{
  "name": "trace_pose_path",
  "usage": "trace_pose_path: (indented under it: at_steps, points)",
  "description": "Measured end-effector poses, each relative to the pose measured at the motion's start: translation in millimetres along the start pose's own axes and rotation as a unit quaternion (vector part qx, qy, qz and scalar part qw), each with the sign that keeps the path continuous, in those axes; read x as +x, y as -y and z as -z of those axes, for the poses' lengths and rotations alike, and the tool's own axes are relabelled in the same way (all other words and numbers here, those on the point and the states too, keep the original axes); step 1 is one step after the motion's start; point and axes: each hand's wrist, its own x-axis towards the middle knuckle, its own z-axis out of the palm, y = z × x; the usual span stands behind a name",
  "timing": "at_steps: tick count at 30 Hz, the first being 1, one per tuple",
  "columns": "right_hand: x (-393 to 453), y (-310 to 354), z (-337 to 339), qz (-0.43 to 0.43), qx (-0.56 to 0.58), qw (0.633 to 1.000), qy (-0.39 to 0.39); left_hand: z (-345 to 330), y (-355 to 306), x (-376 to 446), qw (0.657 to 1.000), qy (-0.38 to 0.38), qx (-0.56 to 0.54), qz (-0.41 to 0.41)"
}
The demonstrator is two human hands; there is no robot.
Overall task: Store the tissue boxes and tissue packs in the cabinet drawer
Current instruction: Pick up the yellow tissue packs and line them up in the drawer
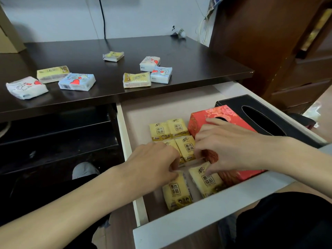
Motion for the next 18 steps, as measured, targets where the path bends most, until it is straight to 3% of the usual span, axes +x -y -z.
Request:
trace_pose_path:
  at_steps: [8, 18]
  points:
    - [21.0, 1.6, 0.4, -0.036, -0.094, 0.994, 0.036, 3.6, -2.2, 11.1, 0.999, -0.036, 0.01, -0.036]
    - [38.7, 4.9, 0.5, -0.058, -0.108, 0.989, 0.078, -8.7, -0.2, 11.7, 0.998, -0.041, 0.038, -0.043]
